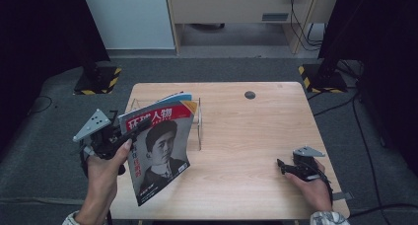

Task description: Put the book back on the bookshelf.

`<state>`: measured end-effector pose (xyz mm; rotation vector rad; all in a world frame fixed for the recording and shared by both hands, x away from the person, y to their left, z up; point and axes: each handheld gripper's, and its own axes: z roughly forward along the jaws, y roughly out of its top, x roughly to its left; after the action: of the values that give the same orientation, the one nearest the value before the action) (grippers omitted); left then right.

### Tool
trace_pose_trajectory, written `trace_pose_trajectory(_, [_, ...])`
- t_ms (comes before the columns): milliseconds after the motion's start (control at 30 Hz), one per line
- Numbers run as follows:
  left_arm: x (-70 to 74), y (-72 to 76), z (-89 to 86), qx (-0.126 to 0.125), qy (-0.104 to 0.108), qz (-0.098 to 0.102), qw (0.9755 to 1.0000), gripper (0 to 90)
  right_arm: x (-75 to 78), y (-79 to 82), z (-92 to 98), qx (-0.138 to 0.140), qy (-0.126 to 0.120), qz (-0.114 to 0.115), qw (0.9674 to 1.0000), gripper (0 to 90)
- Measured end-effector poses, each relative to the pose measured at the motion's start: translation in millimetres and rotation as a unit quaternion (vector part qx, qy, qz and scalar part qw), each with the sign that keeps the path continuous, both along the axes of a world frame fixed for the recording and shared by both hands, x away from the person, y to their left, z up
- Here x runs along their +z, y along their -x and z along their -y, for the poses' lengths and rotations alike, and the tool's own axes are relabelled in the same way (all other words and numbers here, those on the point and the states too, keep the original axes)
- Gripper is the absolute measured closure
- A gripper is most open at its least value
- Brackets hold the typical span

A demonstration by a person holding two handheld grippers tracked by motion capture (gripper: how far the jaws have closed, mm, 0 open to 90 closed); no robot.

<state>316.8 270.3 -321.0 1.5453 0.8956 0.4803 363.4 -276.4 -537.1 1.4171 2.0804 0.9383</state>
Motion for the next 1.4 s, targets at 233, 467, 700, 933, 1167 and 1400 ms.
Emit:
trace_pose_trajectory(233, [-0.3, 2.3, -13.6, 0.015, 0.000, -0.001, 0.9999, 86.7, 0.0, -0.2, 0.3, 0.002, 0.002, 0.000, 1.0000, 28.4])
trace_pose_trajectory(467, [4.0, 7.2, -30.4, 0.030, -0.002, 0.003, 0.9995, 86.7, -0.1, -0.4, 0.0, 0.002, 0.003, 0.001, 1.0000, 28.4])
trace_pose_trajectory(700, [6.5, 11.3, -46.2, 0.044, -0.006, 0.005, 0.9990, 86.7, 0.0, -0.4, 0.1, 0.003, 0.003, 0.001, 1.0000, 28.4])
trace_pose_trajectory(933, [9.7, 16.5, -61.7, 0.058, -0.002, 0.009, 0.9982, 86.7, -0.1, -0.4, 0.1, 0.002, 0.003, 0.001, 1.0000, 28.3])
trace_pose_trajectory(1167, [15.1, 19.7, -75.8, 0.075, -0.005, 0.014, 0.9971, 86.8, -0.1, -0.4, 0.0, 0.002, 0.003, 0.001, 1.0000, 28.4])
trace_pose_trajectory(1400, [16.5, 13.2, -79.8, 0.084, -0.009, 0.014, 0.9963, 86.7, -0.1, -0.6, -0.1, 0.003, 0.002, 0.000, 1.0000, 28.2])
